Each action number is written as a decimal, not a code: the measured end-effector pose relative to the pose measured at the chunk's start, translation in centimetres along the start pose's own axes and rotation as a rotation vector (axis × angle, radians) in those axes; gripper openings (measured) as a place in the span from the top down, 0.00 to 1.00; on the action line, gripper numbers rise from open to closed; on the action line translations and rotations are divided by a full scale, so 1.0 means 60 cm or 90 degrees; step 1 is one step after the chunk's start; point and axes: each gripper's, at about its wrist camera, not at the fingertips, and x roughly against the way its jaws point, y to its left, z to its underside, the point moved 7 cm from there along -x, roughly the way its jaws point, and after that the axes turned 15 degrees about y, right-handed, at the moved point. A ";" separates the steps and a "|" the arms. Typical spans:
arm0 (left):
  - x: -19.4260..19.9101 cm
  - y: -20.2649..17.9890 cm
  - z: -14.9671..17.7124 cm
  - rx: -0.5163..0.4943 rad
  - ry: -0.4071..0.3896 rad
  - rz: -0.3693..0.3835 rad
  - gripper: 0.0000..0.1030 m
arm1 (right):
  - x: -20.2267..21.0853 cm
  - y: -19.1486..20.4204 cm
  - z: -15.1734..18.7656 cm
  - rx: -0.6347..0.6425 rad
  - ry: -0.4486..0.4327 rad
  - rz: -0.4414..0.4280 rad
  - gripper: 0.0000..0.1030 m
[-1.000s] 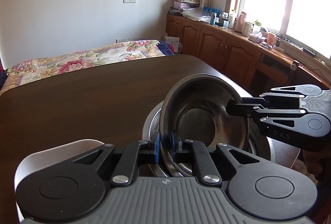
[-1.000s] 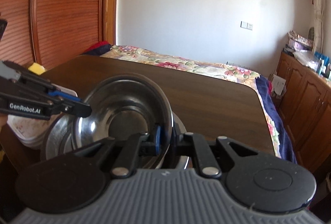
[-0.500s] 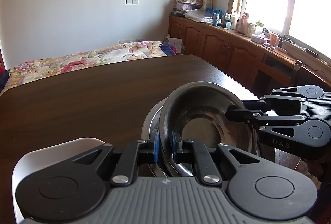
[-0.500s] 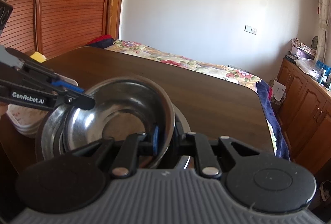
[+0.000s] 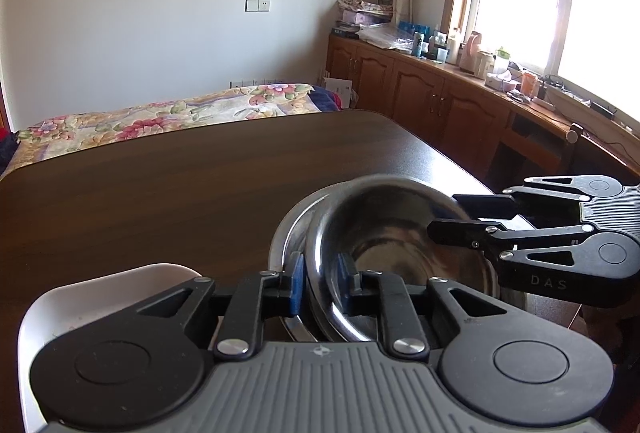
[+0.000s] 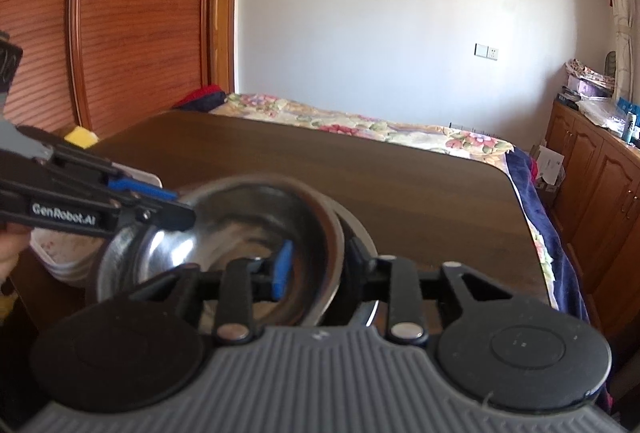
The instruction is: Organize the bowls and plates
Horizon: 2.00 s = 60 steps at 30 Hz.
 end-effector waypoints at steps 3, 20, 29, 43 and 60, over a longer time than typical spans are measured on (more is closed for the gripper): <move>0.004 -0.003 -0.001 0.000 -0.008 -0.001 0.74 | 0.006 0.001 -0.002 -0.010 -0.017 -0.004 0.66; 0.018 -0.004 0.014 0.014 -0.104 -0.055 0.06 | -0.003 -0.046 0.040 -0.117 -0.130 0.013 0.18; -0.001 0.006 0.031 0.060 -0.083 -0.044 0.06 | -0.015 -0.036 0.041 -0.100 -0.120 -0.019 0.06; -0.012 -0.008 0.035 0.045 -0.066 -0.066 0.33 | -0.015 -0.033 0.052 -0.129 -0.122 -0.045 0.06; -0.005 -0.011 0.050 0.042 -0.059 -0.067 0.59 | 0.000 -0.025 0.063 -0.158 -0.119 -0.050 0.40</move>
